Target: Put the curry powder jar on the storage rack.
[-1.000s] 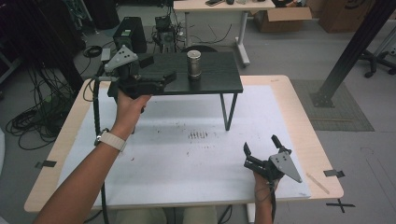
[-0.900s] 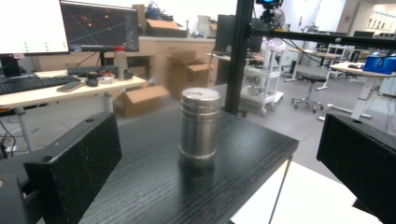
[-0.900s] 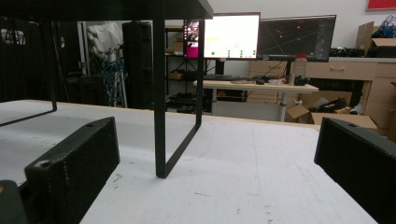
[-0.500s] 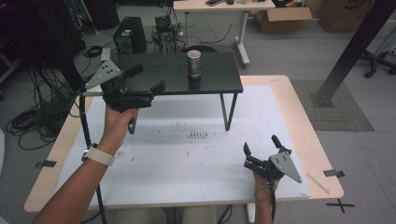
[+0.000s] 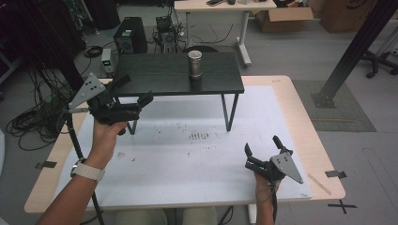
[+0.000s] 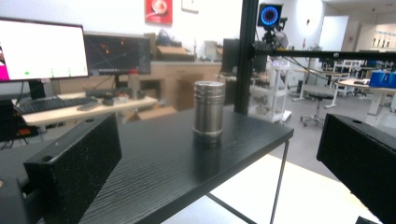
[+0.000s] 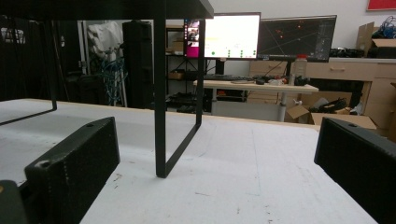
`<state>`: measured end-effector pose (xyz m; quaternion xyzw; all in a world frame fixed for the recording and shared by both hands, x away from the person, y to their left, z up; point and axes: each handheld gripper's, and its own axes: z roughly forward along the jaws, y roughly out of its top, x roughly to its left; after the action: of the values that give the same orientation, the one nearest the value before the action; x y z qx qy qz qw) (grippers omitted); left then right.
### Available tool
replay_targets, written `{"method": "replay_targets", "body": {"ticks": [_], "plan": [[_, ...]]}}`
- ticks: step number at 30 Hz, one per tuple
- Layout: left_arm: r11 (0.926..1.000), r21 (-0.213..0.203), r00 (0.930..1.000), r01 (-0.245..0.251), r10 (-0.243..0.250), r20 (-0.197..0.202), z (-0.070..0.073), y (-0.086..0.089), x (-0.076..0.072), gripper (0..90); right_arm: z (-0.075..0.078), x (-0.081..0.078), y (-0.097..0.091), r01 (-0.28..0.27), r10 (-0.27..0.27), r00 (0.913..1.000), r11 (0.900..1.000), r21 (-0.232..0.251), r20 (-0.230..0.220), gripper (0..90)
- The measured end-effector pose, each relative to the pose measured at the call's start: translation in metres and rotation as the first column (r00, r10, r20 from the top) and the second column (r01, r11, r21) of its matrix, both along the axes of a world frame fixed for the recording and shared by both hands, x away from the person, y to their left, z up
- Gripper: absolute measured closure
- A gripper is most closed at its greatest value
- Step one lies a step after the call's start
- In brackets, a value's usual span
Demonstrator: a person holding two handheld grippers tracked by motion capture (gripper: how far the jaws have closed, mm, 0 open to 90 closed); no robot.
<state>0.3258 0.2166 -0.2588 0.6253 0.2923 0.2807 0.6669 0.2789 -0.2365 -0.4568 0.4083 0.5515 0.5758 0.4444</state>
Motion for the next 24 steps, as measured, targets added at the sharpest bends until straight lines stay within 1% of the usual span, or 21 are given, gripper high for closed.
{"method": "replay_targets", "body": {"ticks": [5, 10, 14, 20, 24], "plan": [[0.9998, -0.009, 0.9991, -0.019, 0.02, 0.038, -0.004, 0.008, -0.009, 0.2, 0.0, 0.0, 0.0, 0.001, -0.001, 1.0, 1.0, -0.001, 0.0, 0.0], [0.9991, -0.016, 0.9977, -0.038, 0.039, 0.056, -0.007, 0.016, -0.017, 0.2, 0.0, 0.0, 0.0, 0.0, 0.0, 1.0, 1.0, 0.001, 0.0, 0.0], [0.9973, -0.022, 0.9945, -0.07, 0.071, 0.077, -0.014, 0.025, -0.024, 0.2, 0.0, 0.0, 0.0, 0.0, 0.0, 1.0, 1.0, 0.002, 0.0, 0.0], [0.9941, -0.023, 0.9909, -0.106, 0.108, 0.081, -0.028, 0.038, -0.031, 0.2, 0.0, 0.0, 0.0, 0.001, -0.001, 1.0, 1.0, 0.0, 0.001, 0.0], [0.9916, -0.012, 0.9875, -0.129, 0.129, 0.09, -0.035, 0.046, -0.035, 0.2, 0.0, 0.0, 0.0, 0.002, -0.002, 1.0, 1.0, -0.002, 0.0, 0.0]]}}
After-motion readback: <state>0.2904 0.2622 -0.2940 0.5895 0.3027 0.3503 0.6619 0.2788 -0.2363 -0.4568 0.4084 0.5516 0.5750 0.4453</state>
